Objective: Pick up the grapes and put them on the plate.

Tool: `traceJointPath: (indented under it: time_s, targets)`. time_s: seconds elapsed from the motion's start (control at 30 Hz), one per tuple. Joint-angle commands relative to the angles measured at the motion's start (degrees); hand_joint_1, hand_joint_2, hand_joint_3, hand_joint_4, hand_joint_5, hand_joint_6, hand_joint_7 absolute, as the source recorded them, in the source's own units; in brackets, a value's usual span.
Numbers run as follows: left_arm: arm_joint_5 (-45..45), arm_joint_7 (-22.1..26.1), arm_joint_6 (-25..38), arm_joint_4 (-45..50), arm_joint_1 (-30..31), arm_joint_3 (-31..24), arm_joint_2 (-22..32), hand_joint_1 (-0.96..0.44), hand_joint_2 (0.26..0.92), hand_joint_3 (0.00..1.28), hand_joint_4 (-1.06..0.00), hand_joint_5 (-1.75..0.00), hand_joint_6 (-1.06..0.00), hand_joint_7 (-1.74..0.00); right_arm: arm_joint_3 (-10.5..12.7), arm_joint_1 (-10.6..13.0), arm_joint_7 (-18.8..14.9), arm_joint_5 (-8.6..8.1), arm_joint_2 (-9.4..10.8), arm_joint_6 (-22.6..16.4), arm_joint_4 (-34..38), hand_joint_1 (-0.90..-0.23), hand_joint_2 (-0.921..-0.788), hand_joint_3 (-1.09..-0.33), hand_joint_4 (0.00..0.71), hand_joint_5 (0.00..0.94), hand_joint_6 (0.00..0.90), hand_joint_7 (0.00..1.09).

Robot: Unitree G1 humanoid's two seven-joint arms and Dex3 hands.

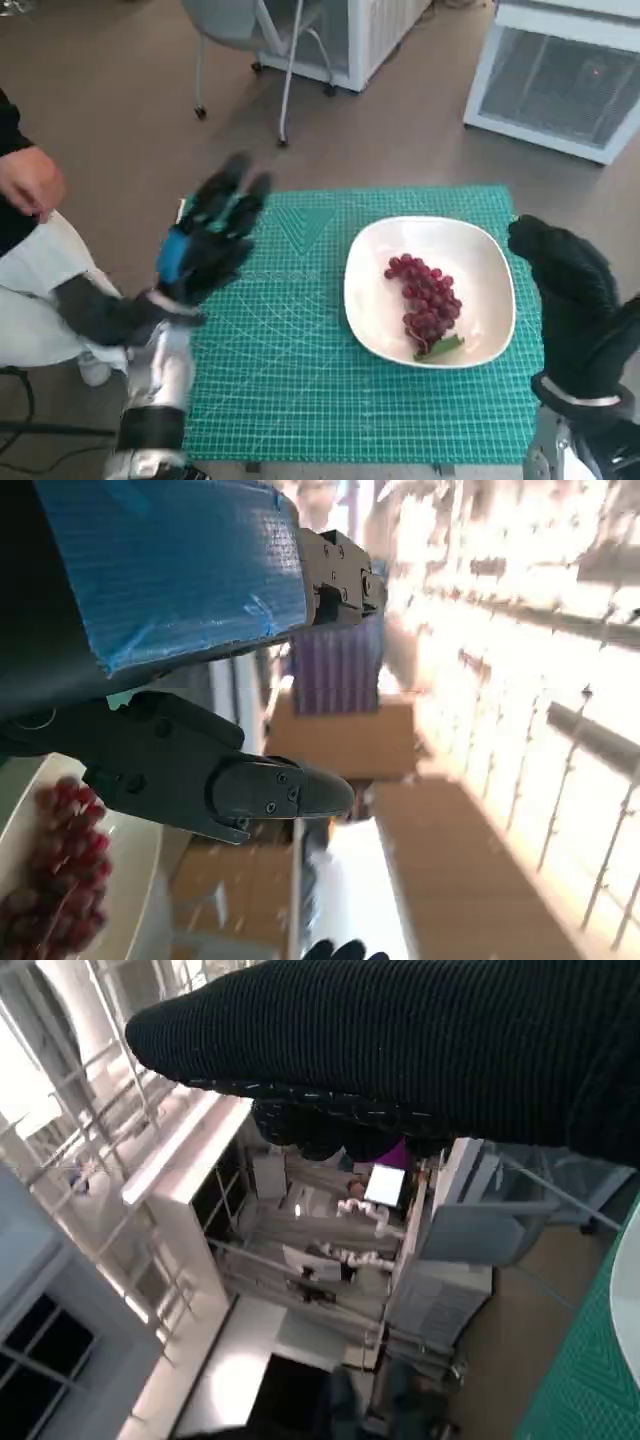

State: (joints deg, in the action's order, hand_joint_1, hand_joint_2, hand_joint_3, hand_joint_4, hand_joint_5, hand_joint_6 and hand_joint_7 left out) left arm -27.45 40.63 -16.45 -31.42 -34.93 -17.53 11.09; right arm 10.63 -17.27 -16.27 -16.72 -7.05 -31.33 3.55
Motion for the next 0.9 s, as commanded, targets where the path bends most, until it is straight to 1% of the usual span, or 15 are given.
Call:
traceJointPath:
  time_s: [0.03, 0.13, 0.27, 0.57, 0.9]
  targets:
    - [-0.1, -0.8, 0.6, 3.4, 1.3, 0.8, -0.5, -0.45, 0.921, 0.18, -0.22, -0.03, -0.28, -0.03, -0.1, 0.1, 0.0, 0.65, -0.5, 0.5, 1.2, -0.515, -0.921, -0.552, 0.457, 0.004, 0.097, 0.59]
    - [0.7, -2.0, 1.3, 7.2, 3.9, 1.4, -0.3, -0.43, 0.921, 0.18, -0.22, -0.03, -0.28, -0.03, -0.1, -0.4, -0.1, 0.8, -0.7, 0.5, 1.6, -0.523, -0.921, -0.551, 0.457, 0.004, 0.098, 0.59]
    - [1.0, -2.9, 2.5, 9.9, 5.7, 2.2, 0.1, -0.4, 0.921, 0.19, -0.22, -0.02, -0.28, -0.03, -0.1, -0.8, -0.3, 0.67, -1.0, 0.5, 2.0, -0.527, -0.921, -0.551, 0.458, 0.004, 0.1, 0.58]
    - [0.9, -4.5, 3.6, 12.7, 7.6, 3.2, -0.4, -0.35, 0.921, 0.2, -0.21, -0.01, -0.28, -0.03, -0.3, -0.9, -0.5, 0.49, -1.4, 0.6, 1.8, -0.533, -0.921, -0.549, 0.458, 0.004, 0.103, 0.58]
    - [1.0, -5.8, 3.7, 14.7, 9.3, 4.7, -1.3, -0.33, 0.921, 0.2, -0.22, -0.01, -0.29, -0.03, -0.3, -0.8, -1.2, -0.32, -1.9, 0.9, 1.4, -0.535, -0.921, -0.548, 0.456, 0.003, 0.105, 0.57]
